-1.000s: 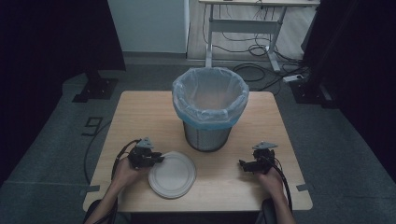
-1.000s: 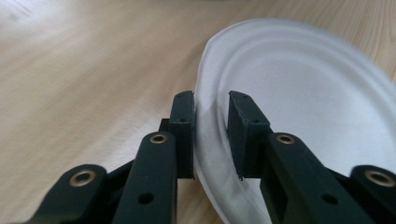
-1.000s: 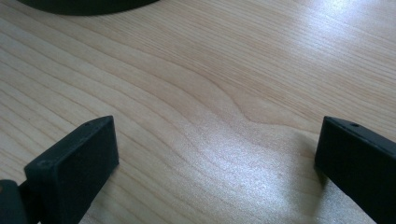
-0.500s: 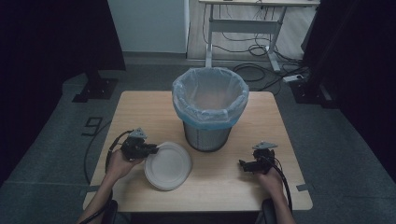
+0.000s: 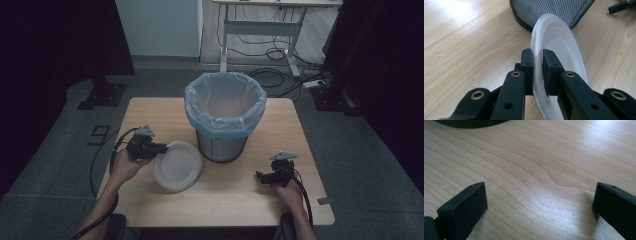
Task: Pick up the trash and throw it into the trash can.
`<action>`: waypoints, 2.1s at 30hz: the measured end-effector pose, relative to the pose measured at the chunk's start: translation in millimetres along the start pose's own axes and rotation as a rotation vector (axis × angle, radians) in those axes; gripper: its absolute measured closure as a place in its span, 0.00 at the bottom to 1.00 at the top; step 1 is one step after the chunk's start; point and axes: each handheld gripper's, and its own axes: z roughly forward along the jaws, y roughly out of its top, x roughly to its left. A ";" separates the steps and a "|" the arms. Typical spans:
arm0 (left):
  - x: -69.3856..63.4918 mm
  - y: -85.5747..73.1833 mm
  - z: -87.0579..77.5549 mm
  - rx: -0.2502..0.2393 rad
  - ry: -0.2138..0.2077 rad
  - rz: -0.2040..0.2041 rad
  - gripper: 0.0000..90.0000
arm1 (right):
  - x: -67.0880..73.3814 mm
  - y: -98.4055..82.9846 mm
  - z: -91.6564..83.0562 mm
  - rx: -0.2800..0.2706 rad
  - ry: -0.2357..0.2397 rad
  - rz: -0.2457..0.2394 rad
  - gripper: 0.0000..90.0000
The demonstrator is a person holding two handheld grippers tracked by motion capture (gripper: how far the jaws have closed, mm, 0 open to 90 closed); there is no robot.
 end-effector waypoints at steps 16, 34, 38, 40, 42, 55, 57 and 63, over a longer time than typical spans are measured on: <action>18.2 34.0 -35.7 0.003 0.044 -0.021 0.90 | -0.1 0.0 -0.1 0.001 -0.001 -0.001 0.00; 28.3 74.7 -76.2 0.009 0.082 -0.025 0.90 | -0.2 0.1 0.0 0.000 -0.001 -0.003 0.00; 30.9 83.0 -85.9 0.005 0.086 -0.029 0.90 | -0.2 0.1 0.0 0.000 0.000 -0.003 0.00; 31.4 85.1 -88.4 0.004 0.087 -0.030 0.90 | -0.2 0.1 0.0 0.000 -0.001 -0.003 0.00; 32.1 89.5 -93.4 0.003 0.090 -0.033 0.90 | -0.2 0.1 0.0 0.000 0.000 -0.003 0.00; 30.6 127.1 -127.0 0.028 0.108 -0.020 0.90 | -0.2 0.1 0.0 0.000 0.000 -0.002 0.00; 30.8 131.9 -131.9 0.030 0.110 -0.019 0.90 | -0.2 0.1 0.0 0.000 0.000 -0.003 0.00; 32.0 145.2 -146.6 0.030 0.114 -0.025 0.90 | -0.3 0.1 -0.1 0.001 0.000 -0.003 0.00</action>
